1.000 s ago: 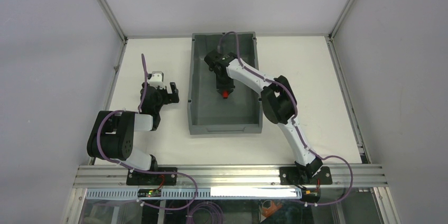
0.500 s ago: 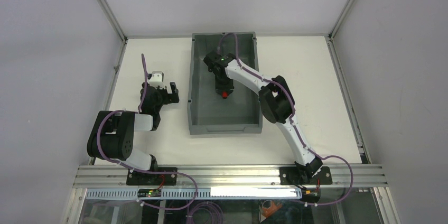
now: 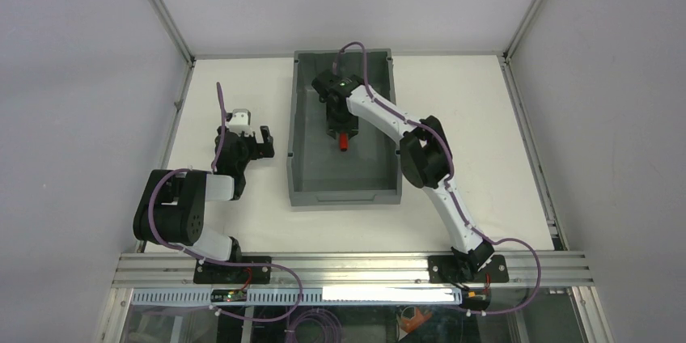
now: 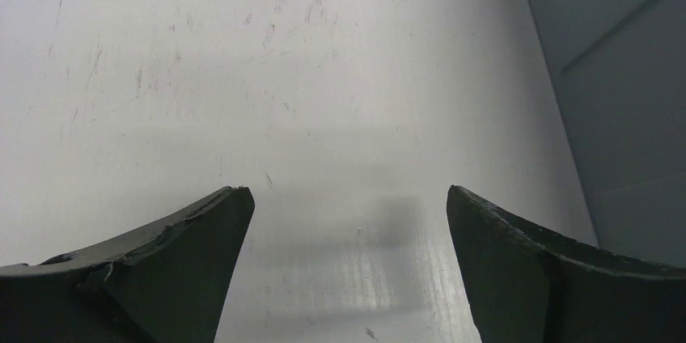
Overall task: Put the screwdriver in the bin
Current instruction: Place the screwdriver in the bin, then reset both arms
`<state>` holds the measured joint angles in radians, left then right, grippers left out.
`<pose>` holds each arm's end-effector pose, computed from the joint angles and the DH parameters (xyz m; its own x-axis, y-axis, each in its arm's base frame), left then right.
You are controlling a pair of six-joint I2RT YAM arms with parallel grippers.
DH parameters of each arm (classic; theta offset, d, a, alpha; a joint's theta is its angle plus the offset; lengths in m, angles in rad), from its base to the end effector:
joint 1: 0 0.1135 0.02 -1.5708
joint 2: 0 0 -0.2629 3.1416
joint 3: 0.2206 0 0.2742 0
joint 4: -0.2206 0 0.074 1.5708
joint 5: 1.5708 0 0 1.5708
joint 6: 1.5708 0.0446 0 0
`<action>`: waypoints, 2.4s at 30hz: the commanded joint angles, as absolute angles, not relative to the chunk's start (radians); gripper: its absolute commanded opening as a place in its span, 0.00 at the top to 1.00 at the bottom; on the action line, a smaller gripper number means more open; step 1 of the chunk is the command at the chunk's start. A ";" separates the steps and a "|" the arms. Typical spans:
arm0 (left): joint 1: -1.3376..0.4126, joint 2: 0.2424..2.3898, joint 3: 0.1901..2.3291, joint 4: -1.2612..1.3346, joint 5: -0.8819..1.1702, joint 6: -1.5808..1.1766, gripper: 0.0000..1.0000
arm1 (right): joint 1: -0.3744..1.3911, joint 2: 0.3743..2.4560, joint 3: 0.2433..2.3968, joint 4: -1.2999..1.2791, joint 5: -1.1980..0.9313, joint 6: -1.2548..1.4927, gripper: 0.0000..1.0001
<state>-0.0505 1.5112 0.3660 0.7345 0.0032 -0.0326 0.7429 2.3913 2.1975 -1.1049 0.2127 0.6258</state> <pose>0.2778 -0.0142 0.1097 -0.4003 -0.0124 -0.9163 0.0404 0.9987 -0.0312 0.3879 0.3435 0.1868 -0.9378 -0.0839 -0.3369 -0.0865 0.9962 -0.0074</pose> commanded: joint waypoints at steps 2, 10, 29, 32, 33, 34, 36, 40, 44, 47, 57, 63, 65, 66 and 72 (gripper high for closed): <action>-0.045 1.506 0.383 0.801 0.020 -0.009 0.01 | 0.741 2.247 2.260 -1.138 0.214 0.603 0.52; -0.045 1.506 0.383 0.801 0.020 -0.009 0.01 | 0.744 2.075 2.211 -1.131 0.203 0.566 0.47; -0.045 1.506 0.383 0.801 0.020 -0.009 0.01 | 0.705 1.689 2.046 -1.152 0.353 0.469 0.26; -0.045 1.506 0.383 0.801 0.020 -0.009 0.01 | 0.675 1.611 1.992 -1.144 0.382 0.456 0.23; -0.045 1.506 0.383 0.801 0.021 -0.009 0.01 | 0.665 1.588 1.971 -1.142 0.388 0.450 0.22; -0.045 1.506 0.383 0.801 0.021 -0.009 0.01 | 0.652 1.563 1.950 -1.139 0.392 0.445 0.21; -0.045 1.506 0.383 0.801 0.020 -0.009 0.01 | 0.619 1.517 1.909 -1.128 0.392 0.437 0.19; -0.045 1.506 0.383 0.801 0.020 -0.009 0.01 | 0.555 1.431 1.809 -1.102 0.388 0.420 0.15; -0.045 1.506 0.383 0.801 0.020 -0.009 0.01 | 0.497 1.365 1.724 -1.084 0.386 0.406 0.13; -0.045 1.506 0.383 0.801 0.020 -0.009 0.01 | 0.458 1.320 1.662 -1.068 0.394 0.396 0.10; -0.044 1.505 0.383 0.802 0.020 -0.009 0.01 | 0.343 1.197 1.363 -0.953 0.369 0.394 0.01; -0.044 1.506 0.383 0.801 0.020 -0.009 0.01 | 0.301 1.170 1.207 -0.878 0.344 0.405 0.01; -0.045 1.506 0.383 0.801 0.021 -0.009 0.01 | 0.293 1.163 1.150 -0.833 0.327 0.406 0.01; -0.044 1.506 0.383 0.801 0.021 -0.009 0.01 | 0.291 1.160 1.121 -0.803 0.316 0.404 0.01; -0.046 1.506 0.383 0.801 0.020 -0.009 0.01 | 0.287 1.164 1.002 -0.715 0.310 0.399 0.01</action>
<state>-0.0505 1.5112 0.3660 0.7345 0.0032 -0.0326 0.2920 1.1912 1.0401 -0.8391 0.3202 0.3985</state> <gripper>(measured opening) 0.992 0.991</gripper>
